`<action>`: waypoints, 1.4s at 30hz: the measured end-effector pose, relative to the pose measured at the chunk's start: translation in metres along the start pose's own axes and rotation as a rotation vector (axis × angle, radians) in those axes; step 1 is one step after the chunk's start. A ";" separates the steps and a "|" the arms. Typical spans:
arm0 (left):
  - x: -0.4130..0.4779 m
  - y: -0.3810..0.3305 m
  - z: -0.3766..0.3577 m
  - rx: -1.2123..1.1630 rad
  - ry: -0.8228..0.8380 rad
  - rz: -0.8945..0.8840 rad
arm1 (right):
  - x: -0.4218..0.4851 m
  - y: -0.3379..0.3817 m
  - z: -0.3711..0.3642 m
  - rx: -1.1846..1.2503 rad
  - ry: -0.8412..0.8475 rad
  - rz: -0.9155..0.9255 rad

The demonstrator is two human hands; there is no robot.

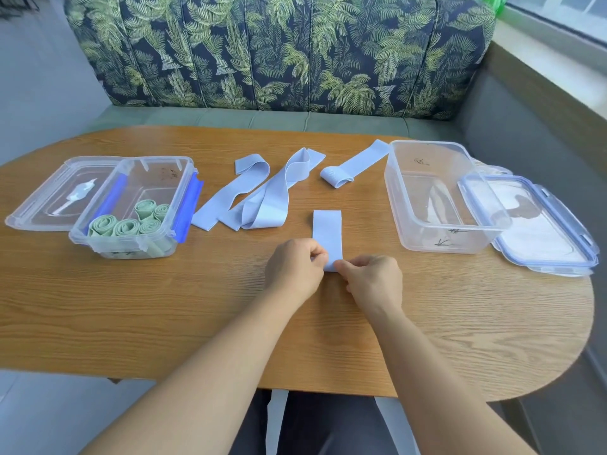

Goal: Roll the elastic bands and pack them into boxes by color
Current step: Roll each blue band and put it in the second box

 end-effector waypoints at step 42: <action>-0.003 0.045 -0.007 -0.515 -0.038 0.292 | 0.036 0.006 -0.003 0.003 0.091 -0.122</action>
Point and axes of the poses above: each hand's wrist, its own x-axis towards the middle knuckle, its own z-axis out of the back of the hand, y = z × x, the point moved 10 cm from there along x, towards the middle knuckle, and after that the axes turned 3 degrees about y, right-handed, at the moved point
